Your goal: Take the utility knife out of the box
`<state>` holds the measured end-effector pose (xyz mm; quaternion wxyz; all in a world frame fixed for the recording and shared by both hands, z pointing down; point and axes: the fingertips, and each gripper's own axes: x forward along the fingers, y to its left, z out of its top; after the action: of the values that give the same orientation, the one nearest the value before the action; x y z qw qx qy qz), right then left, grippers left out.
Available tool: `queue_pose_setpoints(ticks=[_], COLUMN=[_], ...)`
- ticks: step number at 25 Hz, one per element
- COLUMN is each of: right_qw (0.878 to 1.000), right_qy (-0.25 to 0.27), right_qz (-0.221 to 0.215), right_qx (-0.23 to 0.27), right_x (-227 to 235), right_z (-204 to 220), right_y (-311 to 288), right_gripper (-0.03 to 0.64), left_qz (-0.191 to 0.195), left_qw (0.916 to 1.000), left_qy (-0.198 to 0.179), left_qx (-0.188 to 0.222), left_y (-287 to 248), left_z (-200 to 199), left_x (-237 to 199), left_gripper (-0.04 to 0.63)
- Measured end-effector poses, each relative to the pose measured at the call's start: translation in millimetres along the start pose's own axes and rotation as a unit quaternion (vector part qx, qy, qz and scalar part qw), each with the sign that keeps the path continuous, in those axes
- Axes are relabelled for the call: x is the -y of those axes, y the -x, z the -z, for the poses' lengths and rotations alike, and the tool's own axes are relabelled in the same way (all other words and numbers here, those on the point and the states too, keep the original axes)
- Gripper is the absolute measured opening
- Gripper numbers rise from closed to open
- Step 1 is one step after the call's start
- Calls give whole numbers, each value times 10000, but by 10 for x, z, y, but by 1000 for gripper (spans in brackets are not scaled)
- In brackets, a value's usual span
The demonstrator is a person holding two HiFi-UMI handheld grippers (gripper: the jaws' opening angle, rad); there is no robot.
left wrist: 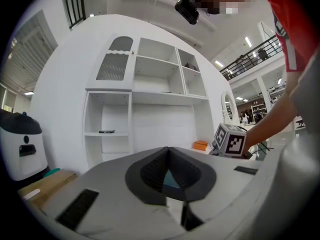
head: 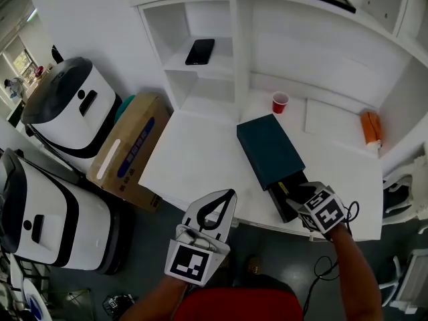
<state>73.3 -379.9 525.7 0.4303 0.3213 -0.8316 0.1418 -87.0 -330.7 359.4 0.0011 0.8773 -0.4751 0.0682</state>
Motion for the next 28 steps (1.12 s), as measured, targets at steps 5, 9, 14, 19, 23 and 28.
queue_pose_setpoints(ticks=[5,9,14,19,23,28], right_qw=[9975,9924,9836,9793,9817,9841], right_qy=[37,-12,-176,-310,-382,-443], right_qz=[-59,-136,-279,-429,-429,-423], right_qx=[-699,-1224,-1776,-1955,-1818,-1668], right_x=[28,78,66,73,111,67], right_z=[139,270,397,389,394,372], right_y=[-329,-525,-685,-712,-701,-688], right_gripper=[192,192,190,179,145,77], left_qz=[17,51,221,440,589,703], left_qw=[10000,9998,9995,9988,9982,9975], left_qy=[60,170,234,-19,13,25], left_qx=[-29,-10,64,198,135,67], left_y=[-30,-149,-337,-521,-676,-735], left_z=[92,155,174,188,258,293], left_x=[-148,-216,-170,-94,-13,53], left_gripper=[40,40,40,40,40,40])
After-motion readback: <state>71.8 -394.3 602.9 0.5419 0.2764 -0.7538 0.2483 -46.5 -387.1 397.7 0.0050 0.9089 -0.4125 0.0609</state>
